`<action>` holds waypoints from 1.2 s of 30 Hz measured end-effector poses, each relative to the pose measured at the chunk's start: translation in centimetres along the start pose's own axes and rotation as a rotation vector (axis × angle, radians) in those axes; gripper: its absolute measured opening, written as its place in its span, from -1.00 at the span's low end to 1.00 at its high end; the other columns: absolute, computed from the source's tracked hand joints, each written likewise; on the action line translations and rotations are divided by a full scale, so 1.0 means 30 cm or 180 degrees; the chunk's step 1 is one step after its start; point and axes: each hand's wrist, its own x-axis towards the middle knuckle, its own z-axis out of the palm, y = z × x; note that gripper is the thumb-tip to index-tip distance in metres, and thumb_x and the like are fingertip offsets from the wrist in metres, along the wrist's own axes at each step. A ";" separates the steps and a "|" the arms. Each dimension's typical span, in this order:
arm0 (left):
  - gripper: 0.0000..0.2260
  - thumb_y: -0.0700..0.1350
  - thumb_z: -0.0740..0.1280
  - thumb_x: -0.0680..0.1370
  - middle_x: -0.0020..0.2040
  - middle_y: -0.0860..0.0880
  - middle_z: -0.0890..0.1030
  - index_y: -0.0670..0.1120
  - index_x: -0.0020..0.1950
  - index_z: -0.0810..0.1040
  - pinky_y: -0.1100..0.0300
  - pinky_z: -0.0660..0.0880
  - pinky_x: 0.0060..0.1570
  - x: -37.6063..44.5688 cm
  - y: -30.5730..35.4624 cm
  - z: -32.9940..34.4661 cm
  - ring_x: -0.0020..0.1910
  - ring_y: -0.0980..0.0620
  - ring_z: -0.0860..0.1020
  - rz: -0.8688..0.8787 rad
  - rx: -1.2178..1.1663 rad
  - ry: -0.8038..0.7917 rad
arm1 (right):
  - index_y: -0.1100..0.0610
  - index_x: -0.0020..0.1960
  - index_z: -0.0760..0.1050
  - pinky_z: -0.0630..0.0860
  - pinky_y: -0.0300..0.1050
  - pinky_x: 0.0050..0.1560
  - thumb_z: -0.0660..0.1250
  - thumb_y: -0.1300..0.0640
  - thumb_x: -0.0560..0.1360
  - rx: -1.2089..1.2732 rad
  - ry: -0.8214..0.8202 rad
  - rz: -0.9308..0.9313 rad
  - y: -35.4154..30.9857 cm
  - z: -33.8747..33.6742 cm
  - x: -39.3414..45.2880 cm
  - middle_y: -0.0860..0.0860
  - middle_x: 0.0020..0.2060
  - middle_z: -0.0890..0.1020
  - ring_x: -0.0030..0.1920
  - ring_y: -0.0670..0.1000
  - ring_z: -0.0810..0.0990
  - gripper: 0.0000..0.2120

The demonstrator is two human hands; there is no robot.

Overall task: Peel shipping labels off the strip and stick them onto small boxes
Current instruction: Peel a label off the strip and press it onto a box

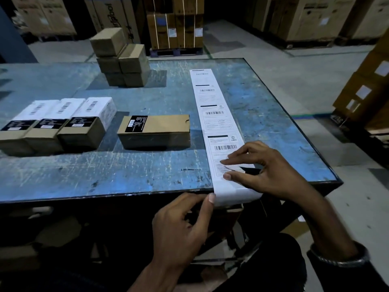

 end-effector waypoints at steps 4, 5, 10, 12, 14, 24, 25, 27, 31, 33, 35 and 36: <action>-0.78 0.21 0.44 0.60 -0.15 0.26 0.74 0.13 -0.03 0.79 0.15 0.63 -0.18 -0.012 0.038 0.022 -0.16 0.26 0.71 -0.0773 -0.0352 -0.0189 | -0.26 0.16 0.75 0.50 -0.33 0.05 0.47 -0.32 0.51 -0.0072 -0.0142 0.0085 -0.009 0.004 -0.019 -0.23 0.07 0.62 0.23 -0.11 0.55 -0.71; -0.79 0.20 0.47 0.59 -0.18 0.21 0.75 0.10 -0.02 0.79 0.17 0.62 -0.19 -0.009 0.051 0.026 -0.19 0.22 0.73 -0.0985 -0.0621 -0.0231 | -0.26 0.15 0.75 0.51 -0.35 0.02 0.47 -0.34 0.50 -0.0082 -0.0157 0.0108 -0.014 0.003 -0.026 -0.23 0.07 0.61 0.23 -0.11 0.54 -0.71; -0.86 -0.09 0.50 0.58 -0.33 -0.02 0.68 -0.16 -0.07 0.76 0.37 0.40 -0.49 0.022 0.094 0.038 -0.46 -0.13 0.62 -0.1980 -0.1957 -0.0217 | -0.23 0.11 0.78 0.41 -0.36 0.09 0.46 -0.32 0.46 -0.0098 -0.0103 0.0056 -0.036 -0.003 -0.053 -0.20 0.05 0.62 0.22 -0.10 0.53 -0.69; -0.90 -0.14 0.51 0.57 -0.25 -0.04 0.73 -0.16 -0.03 0.77 0.41 0.32 -0.55 0.020 0.106 0.037 -0.51 -0.07 0.57 -0.2137 -0.2193 -0.0232 | -0.19 0.10 0.79 0.38 -0.35 0.13 0.50 -0.29 0.48 -0.0087 -0.0053 0.0039 -0.039 -0.001 -0.058 -0.19 0.04 0.63 0.22 -0.11 0.52 -0.72; -0.90 -0.14 0.51 0.56 -0.13 -0.07 0.77 -0.11 0.04 0.77 0.42 0.32 -0.54 0.015 0.118 0.039 -0.54 -0.01 0.55 -0.2176 -0.2306 -0.0284 | -0.14 0.10 0.79 0.37 -0.31 0.16 0.55 -0.22 0.51 -0.0125 -0.0004 -0.0059 -0.042 0.004 -0.059 -0.17 0.03 0.65 0.20 -0.10 0.52 -0.76; -0.84 -0.28 0.46 0.59 -0.25 -0.17 0.72 -0.04 0.00 0.78 0.39 0.36 -0.51 0.031 0.124 0.052 -0.49 0.04 0.60 -0.2011 -0.2619 -0.0316 | -0.01 0.08 0.79 0.52 0.17 0.16 0.60 -0.02 0.52 0.0145 0.0192 -0.0603 -0.063 0.026 -0.065 -0.12 0.00 0.73 0.15 0.06 0.65 -0.83; -0.84 -0.28 0.46 0.59 -0.24 -0.14 0.74 -0.04 0.01 0.78 0.39 0.36 -0.51 0.035 0.120 0.053 -0.48 0.04 0.61 -0.1969 -0.2571 -0.0344 | 0.00 0.07 0.80 0.52 0.18 0.15 0.60 -0.01 0.52 0.0168 0.0224 -0.0607 -0.060 0.028 -0.064 -0.12 -0.01 0.74 0.13 0.06 0.67 -0.84; -0.84 -0.24 0.48 0.59 -0.23 -0.12 0.74 -0.01 0.03 0.79 0.36 0.35 -0.49 0.041 0.109 0.055 -0.44 0.03 0.63 -0.1895 -0.2441 -0.0405 | 0.00 0.06 0.80 0.53 0.18 0.13 0.62 0.00 0.51 0.0196 0.0264 -0.0593 -0.056 0.028 -0.064 -0.12 -0.02 0.75 0.11 0.06 0.68 -0.85; -0.86 -0.22 0.48 0.59 -0.26 -0.16 0.73 -0.02 0.07 0.80 0.34 0.36 -0.46 0.045 0.096 0.056 -0.44 0.01 0.62 -0.1809 -0.2381 -0.0413 | 0.02 0.03 0.81 0.55 0.13 0.09 0.63 0.08 0.51 0.0197 0.0310 -0.0631 -0.064 0.032 -0.067 -0.09 -0.06 0.75 0.08 0.08 0.69 -0.89; -0.86 -0.22 0.49 0.59 -0.29 -0.22 0.71 -0.03 0.07 0.80 0.33 0.36 -0.46 0.047 0.091 0.057 -0.46 0.01 0.60 -0.1795 -0.2393 -0.0401 | 0.02 0.02 0.81 0.58 0.07 0.06 0.62 0.09 0.51 0.0184 0.0338 -0.0628 -0.074 0.032 -0.067 -0.10 -0.08 0.75 0.07 0.05 0.68 -0.90; -0.87 -0.21 0.49 0.59 -0.32 -0.22 0.70 -0.05 0.08 0.80 0.33 0.36 -0.46 0.047 0.088 0.059 -0.49 0.02 0.58 -0.1794 -0.2396 -0.0419 | 0.03 0.00 0.82 0.60 0.04 0.01 0.60 0.10 0.51 0.0167 0.0361 -0.0620 -0.080 0.033 -0.067 -0.11 -0.10 0.75 0.04 0.01 0.69 -0.92; -0.86 -0.21 0.49 0.58 -0.32 -0.20 0.71 -0.07 0.10 0.79 0.33 0.36 -0.47 0.046 0.087 0.059 -0.50 0.03 0.57 -0.1812 -0.2395 -0.0423 | 0.04 -0.02 0.82 0.61 0.05 -0.02 0.59 0.12 0.51 0.0176 0.0368 -0.0614 -0.080 0.034 -0.067 -0.10 -0.11 0.75 0.01 0.00 0.70 -0.94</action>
